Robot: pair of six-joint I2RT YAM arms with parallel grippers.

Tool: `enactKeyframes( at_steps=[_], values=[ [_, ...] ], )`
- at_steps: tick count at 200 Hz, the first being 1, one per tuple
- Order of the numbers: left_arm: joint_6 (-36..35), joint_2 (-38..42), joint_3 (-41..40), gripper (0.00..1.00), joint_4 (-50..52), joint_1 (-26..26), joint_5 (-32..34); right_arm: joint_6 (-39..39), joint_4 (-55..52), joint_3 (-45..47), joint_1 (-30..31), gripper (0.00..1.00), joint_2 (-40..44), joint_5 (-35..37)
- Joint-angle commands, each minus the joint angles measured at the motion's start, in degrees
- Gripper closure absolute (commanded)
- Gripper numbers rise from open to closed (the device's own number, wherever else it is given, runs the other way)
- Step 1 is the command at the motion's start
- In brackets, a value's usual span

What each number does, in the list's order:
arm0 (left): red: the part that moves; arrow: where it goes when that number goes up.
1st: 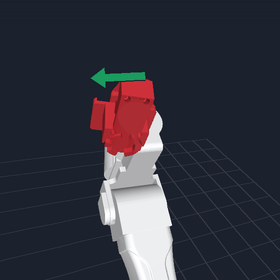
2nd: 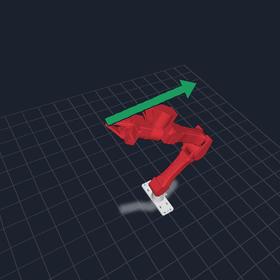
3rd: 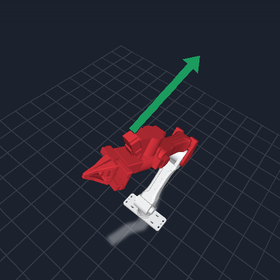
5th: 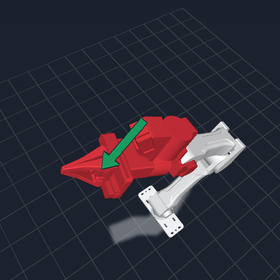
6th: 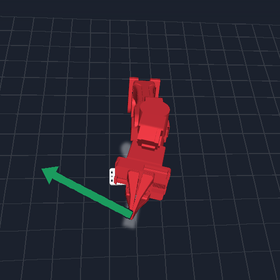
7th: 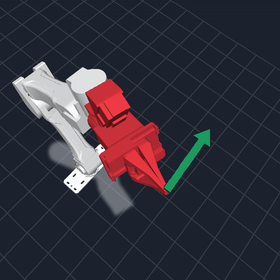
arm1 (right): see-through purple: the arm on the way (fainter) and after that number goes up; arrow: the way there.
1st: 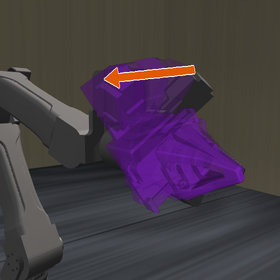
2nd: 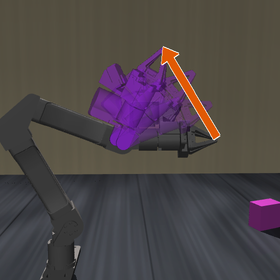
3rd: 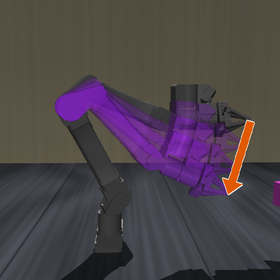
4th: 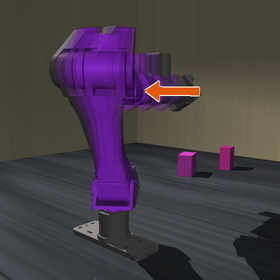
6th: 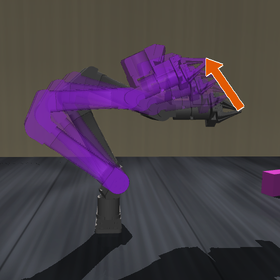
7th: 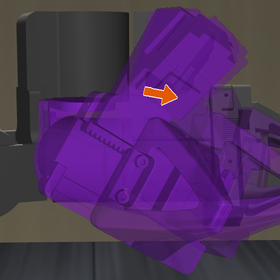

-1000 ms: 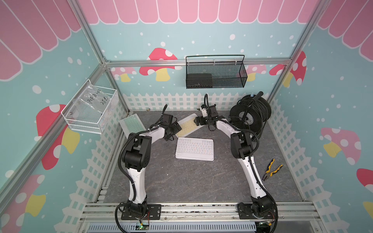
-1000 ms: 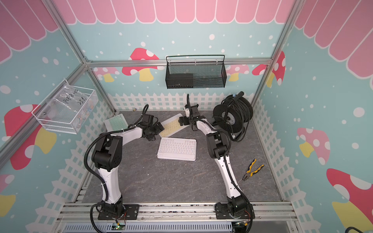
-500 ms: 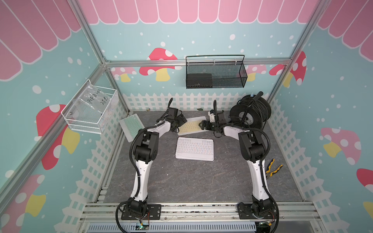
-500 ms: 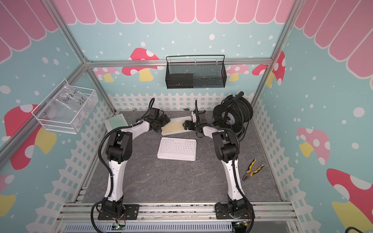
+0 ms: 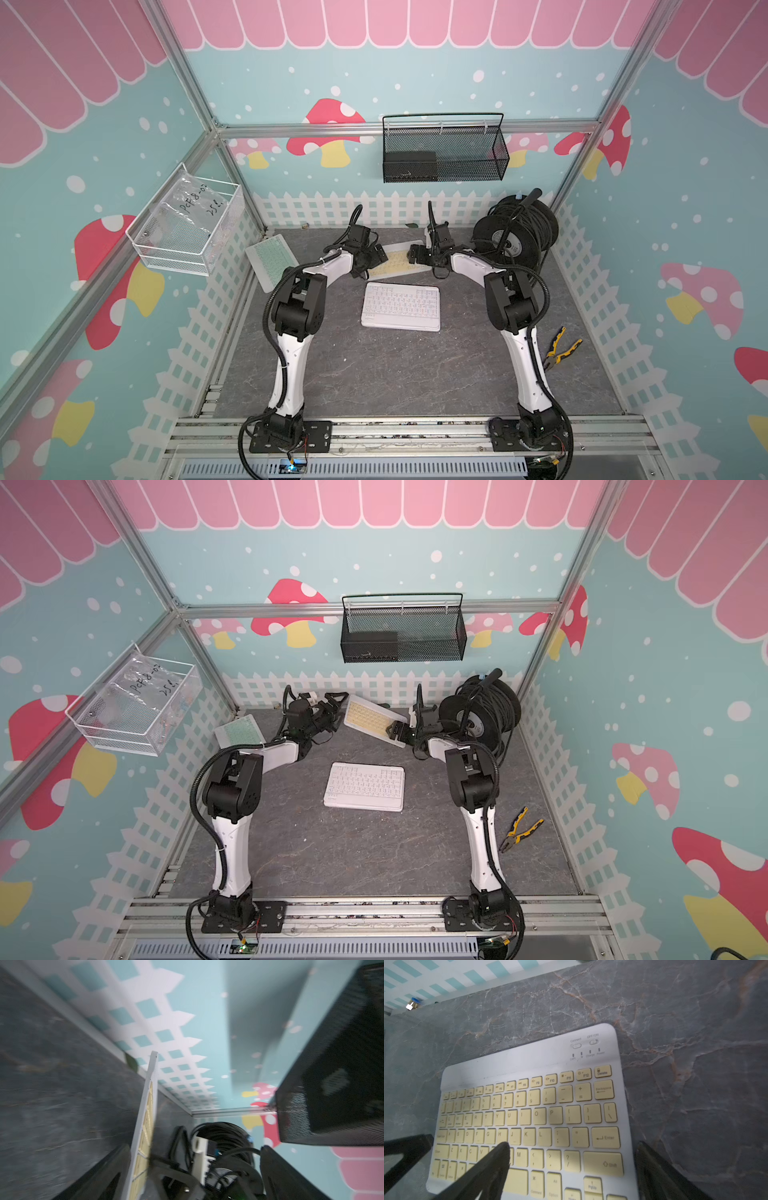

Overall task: Stack the numeric keypads
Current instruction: Adjust the numeric keypad at the center of the board.

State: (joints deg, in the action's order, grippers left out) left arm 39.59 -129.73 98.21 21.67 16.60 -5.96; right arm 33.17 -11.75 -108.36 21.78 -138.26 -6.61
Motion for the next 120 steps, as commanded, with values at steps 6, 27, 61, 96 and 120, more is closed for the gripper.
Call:
enactKeyframes(
  at_steps=[6,27,61,96,120],
  values=[
    [-0.2,-2.4,-0.3,0.01,6.0,0.7,-1.1,-0.9,-8.7,-1.5,0.4,0.03,-4.9,0.3],
    [0.0,-5.1,2.3,0.01,5.6,2.2,-4.2,-1.5,-8.1,-2.1,1.0,0.04,-6.0,-4.8],
    [2.3,-4.7,3.6,0.01,-2.4,3.2,-14.3,-1.0,-4.3,-1.2,2.8,0.04,-6.4,-12.4],
    [10.5,1.9,-0.6,0.01,-19.0,2.0,-22.8,2.6,1.6,3.4,2.5,0.04,-4.5,-18.6],
    [23.9,4.7,-6.5,0.0,-39.1,1.1,-27.5,6.6,8.4,8.9,1.2,0.04,-1.9,-24.8]
  ],
)
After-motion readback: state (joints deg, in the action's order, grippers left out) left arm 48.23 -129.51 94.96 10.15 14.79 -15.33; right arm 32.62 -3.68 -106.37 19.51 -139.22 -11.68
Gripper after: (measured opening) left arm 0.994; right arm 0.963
